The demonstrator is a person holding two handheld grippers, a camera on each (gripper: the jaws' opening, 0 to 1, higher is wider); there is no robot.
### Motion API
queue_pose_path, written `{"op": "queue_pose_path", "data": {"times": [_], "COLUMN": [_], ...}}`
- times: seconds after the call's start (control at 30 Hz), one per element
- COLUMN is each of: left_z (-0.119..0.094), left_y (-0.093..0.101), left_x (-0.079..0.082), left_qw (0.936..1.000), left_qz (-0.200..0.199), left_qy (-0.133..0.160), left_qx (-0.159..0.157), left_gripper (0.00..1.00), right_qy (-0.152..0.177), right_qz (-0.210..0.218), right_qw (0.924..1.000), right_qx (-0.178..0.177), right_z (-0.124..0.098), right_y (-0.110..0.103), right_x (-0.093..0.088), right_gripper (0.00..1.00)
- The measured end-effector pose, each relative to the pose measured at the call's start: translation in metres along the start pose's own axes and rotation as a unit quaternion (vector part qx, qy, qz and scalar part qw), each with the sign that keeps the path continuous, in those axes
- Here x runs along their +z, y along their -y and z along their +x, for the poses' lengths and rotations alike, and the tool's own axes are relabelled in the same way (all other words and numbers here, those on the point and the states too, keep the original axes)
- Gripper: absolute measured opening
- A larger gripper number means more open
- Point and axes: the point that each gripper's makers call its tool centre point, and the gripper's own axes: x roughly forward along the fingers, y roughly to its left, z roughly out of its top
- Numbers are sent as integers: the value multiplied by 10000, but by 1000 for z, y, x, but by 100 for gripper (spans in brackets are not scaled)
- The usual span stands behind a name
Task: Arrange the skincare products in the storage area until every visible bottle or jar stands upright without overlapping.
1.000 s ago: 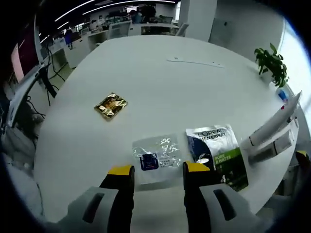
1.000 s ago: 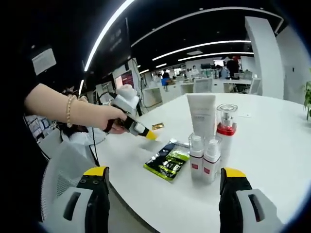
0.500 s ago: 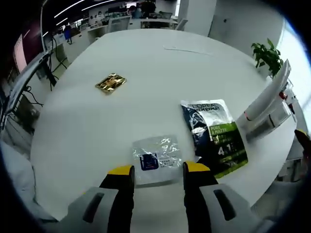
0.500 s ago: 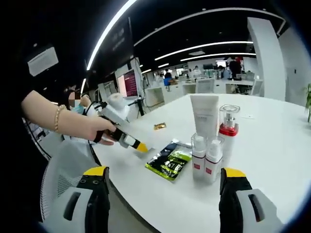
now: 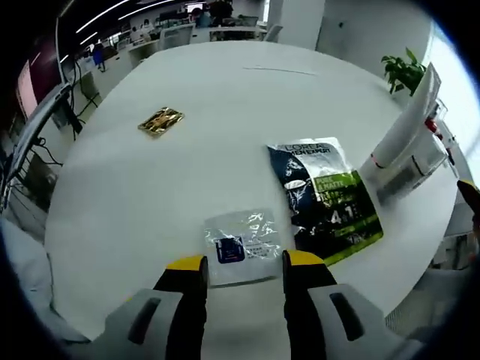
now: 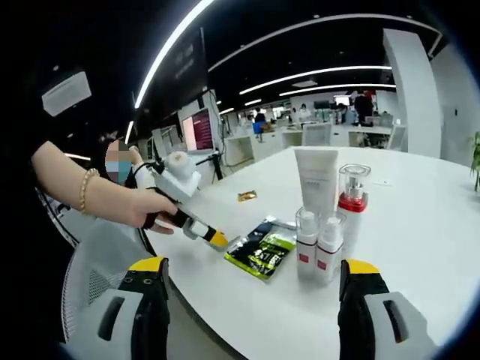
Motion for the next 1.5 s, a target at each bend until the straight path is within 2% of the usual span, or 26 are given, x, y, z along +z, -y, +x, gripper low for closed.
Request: {"op": "queue_pose_path", "data": {"times": [0.2, 0.47, 0.7, 0.8, 0.93, 1.0, 1.1, 1.23, 1.37, 1.47, 1.5], "left_z": [8, 7, 4, 1, 0, -1, -2, -10, -10, -11, -15], "left_y": [0, 2, 6, 8, 9, 8, 4, 2, -5, -12, -6], "left_x": [-6, -4, -5, -4, -6, -7, -1, 3, 4, 0, -8], "left_qw": [10000, 10000, 9999, 9997, 9997, 9996, 9994, 9985, 9985, 9979, 9973], "left_qz": [1, 34, -131, -216, -219, -244, -176, -274, -191, -304, -388], "left_qy": [-57, -11, 2, 52, 17, 23, 178, 323, 292, 290, 274], "left_qx": [18, 14, -67, -108, -122, -171, -253, -359, -429, -483, -557], "left_gripper": [35, 36, 37, 41, 40, 41, 43, 47, 51, 54, 56], "right_qy": [1, 11, -21, -39, -47, -53, -77, -81, -126, -167, -187], "right_qz": [-22, -30, -39, -60, -59, -61, -58, -19, -42, -111, -117], "right_qw": [10000, 10000, 10000, 10000, 10000, 10000, 9999, 10000, 9999, 9998, 9997], "right_qx": [-16, -42, -14, 0, 11, 24, 34, 34, 87, 99, 101], "right_z": [0, -1, 0, 1, 1, 1, 1, 1, 3, 3, 3], "right_y": [0, 0, -1, -1, -1, -1, -2, -2, -3, -5, -5], "right_x": [1, 1, 0, 0, -1, -1, -2, -2, -3, -5, -6], "right_gripper": [99, 99, 99, 99, 99, 99, 99, 99, 99, 99, 99]}}
